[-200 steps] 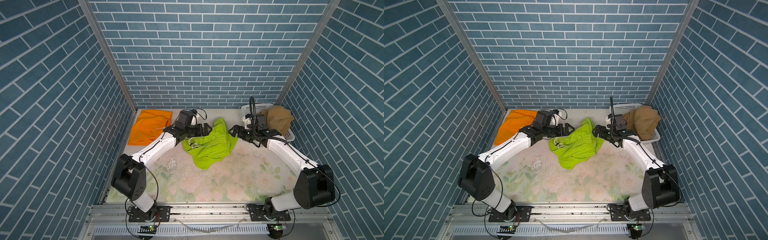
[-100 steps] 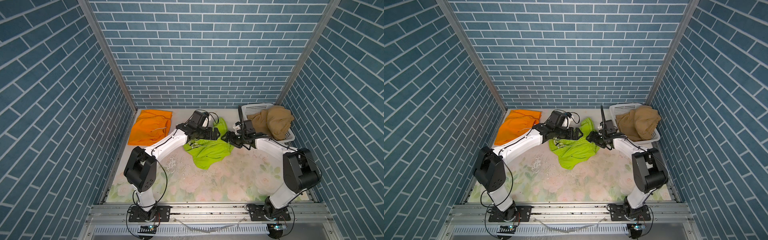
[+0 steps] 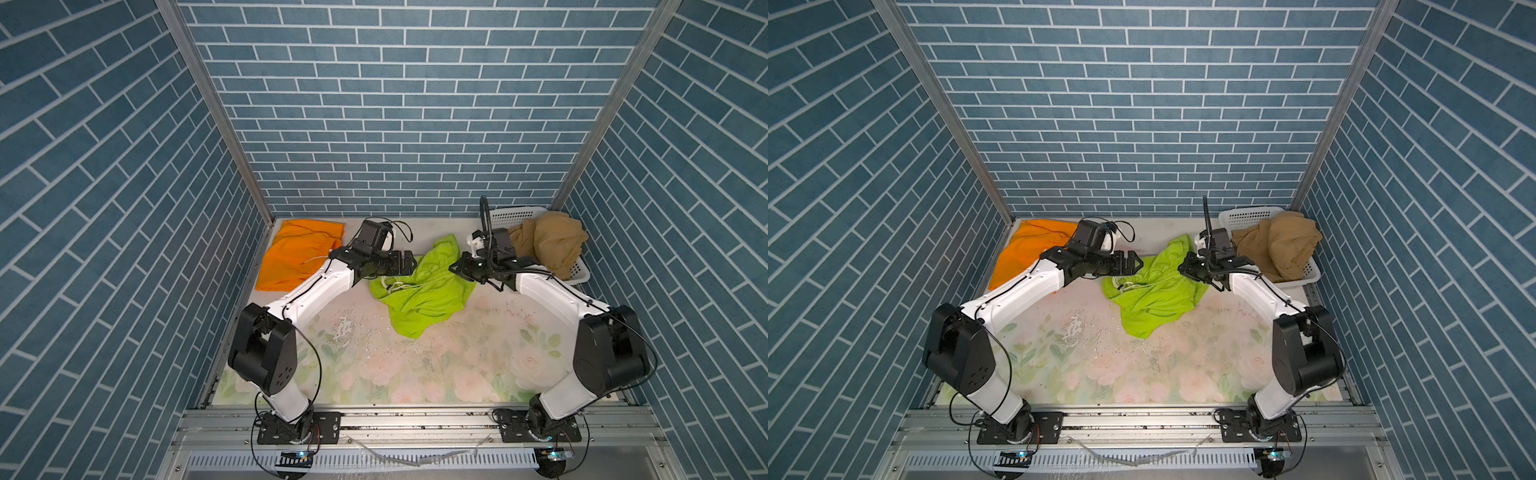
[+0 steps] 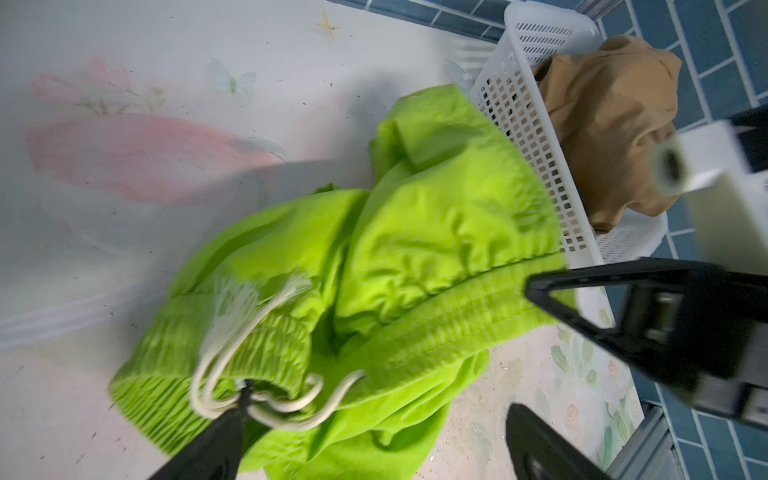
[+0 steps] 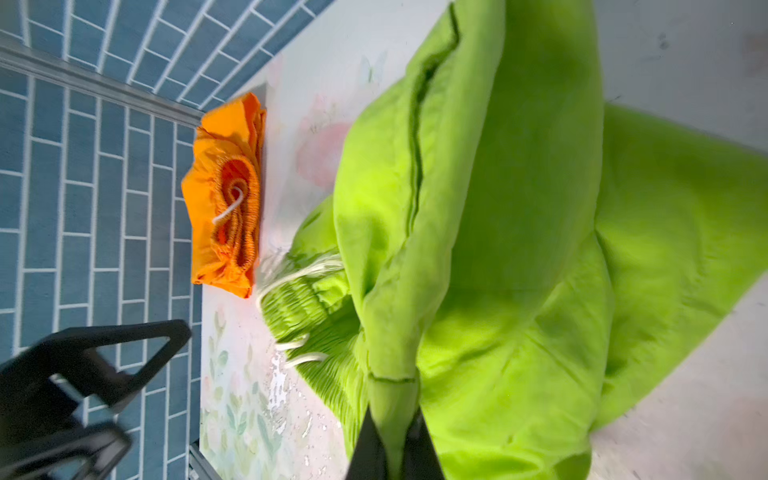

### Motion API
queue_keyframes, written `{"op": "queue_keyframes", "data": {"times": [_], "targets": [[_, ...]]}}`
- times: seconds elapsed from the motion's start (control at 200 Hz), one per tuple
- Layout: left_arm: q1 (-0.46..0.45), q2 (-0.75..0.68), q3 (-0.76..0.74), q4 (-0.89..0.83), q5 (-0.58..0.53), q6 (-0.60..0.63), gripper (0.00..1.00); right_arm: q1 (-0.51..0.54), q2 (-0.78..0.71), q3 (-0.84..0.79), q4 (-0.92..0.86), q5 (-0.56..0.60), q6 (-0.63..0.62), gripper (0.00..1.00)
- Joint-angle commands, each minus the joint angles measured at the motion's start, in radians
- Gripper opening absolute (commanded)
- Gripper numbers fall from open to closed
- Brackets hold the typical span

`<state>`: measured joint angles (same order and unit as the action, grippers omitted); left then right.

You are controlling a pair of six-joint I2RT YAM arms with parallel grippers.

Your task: Fold and stack the shorts

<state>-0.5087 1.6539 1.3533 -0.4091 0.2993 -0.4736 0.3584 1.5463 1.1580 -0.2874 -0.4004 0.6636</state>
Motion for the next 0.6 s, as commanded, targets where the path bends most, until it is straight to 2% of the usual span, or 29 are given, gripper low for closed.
{"op": "queue_keyframes", "data": {"times": [0.0,0.205,0.445,0.595], "targets": [[0.009,-0.011,-0.026,-0.031,-0.009,0.017,1.00,-0.061,-0.146,-0.012,-0.094,0.043,-0.077,0.00],[0.010,-0.001,-0.081,0.035,0.054,-0.053,1.00,-0.168,-0.325,-0.031,-0.188,0.068,-0.116,0.00],[0.009,0.080,-0.206,0.328,0.215,-0.365,1.00,-0.209,-0.330,0.090,-0.198,0.006,-0.113,0.00],[0.009,0.183,-0.166,0.444,0.237,-0.489,1.00,-0.210,-0.327,0.148,-0.195,-0.033,-0.115,0.00]]}}
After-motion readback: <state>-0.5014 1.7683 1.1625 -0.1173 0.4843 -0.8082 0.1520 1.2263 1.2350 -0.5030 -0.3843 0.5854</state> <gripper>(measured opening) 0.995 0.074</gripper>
